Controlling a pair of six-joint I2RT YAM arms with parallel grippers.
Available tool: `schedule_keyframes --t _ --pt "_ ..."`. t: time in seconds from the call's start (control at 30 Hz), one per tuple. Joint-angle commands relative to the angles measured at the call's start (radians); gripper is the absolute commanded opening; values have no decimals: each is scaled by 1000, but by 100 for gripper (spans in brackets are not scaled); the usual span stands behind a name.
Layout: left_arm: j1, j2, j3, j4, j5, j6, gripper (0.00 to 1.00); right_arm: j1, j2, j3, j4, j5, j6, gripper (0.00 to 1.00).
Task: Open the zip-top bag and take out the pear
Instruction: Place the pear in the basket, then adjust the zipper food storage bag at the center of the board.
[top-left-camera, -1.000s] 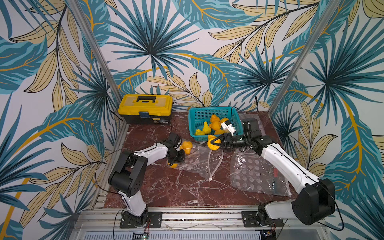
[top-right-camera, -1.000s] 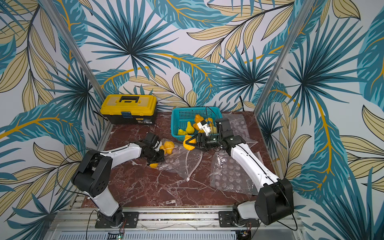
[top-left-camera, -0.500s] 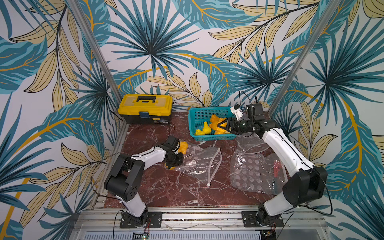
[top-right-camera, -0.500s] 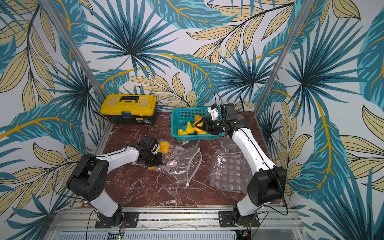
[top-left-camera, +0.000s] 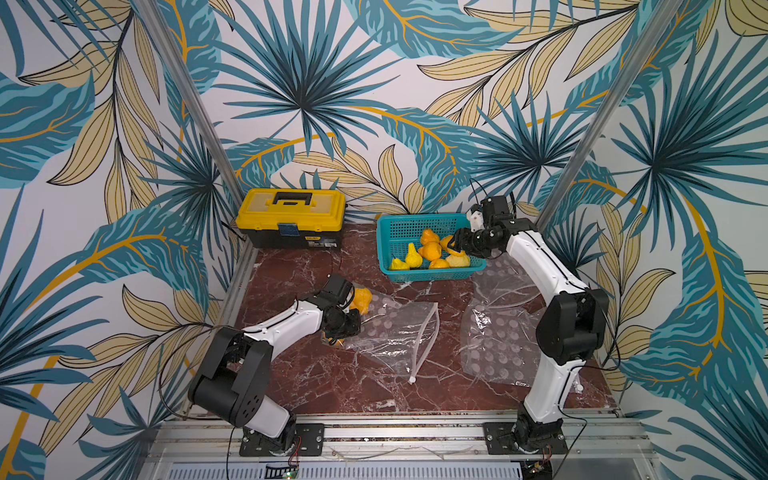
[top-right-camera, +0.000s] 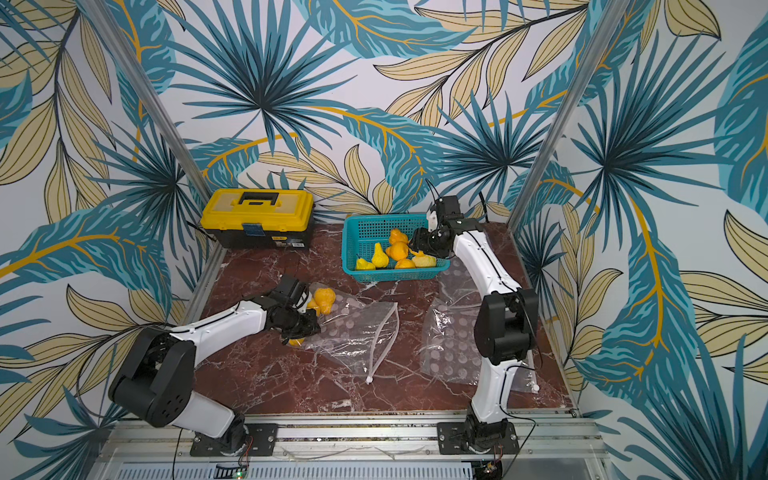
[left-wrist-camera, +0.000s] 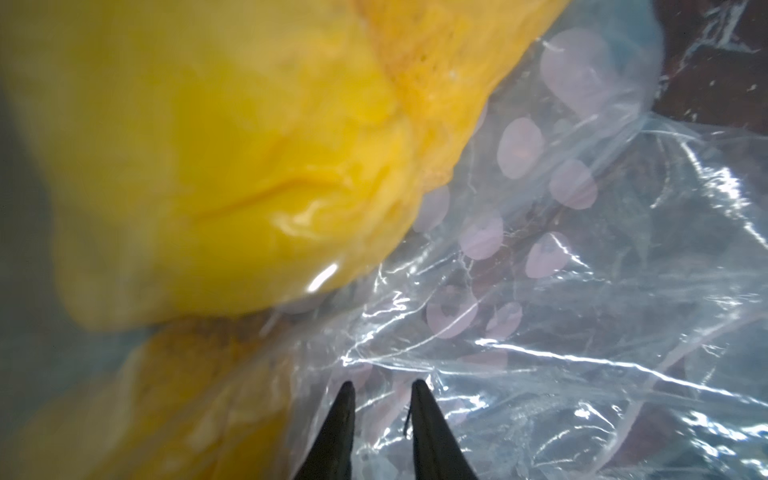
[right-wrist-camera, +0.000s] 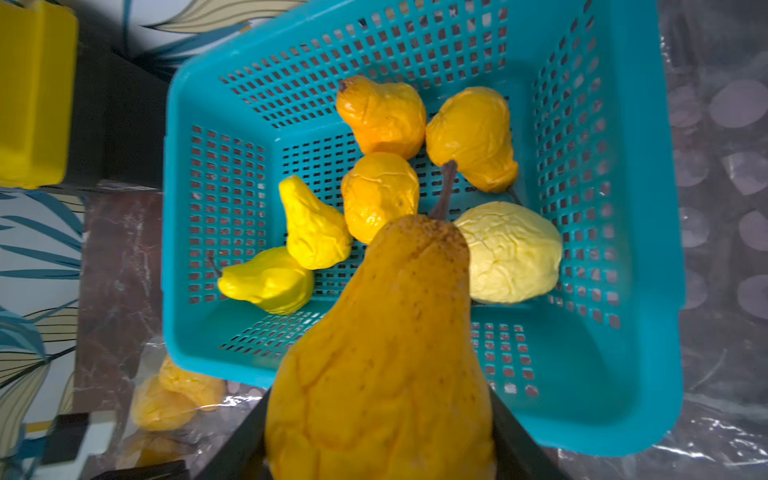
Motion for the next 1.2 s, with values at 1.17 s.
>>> schedule_keyframes --t 1.17 --pt "180 318 536 -136 83 235 60 101 -158 14 -220 221 -22 83"
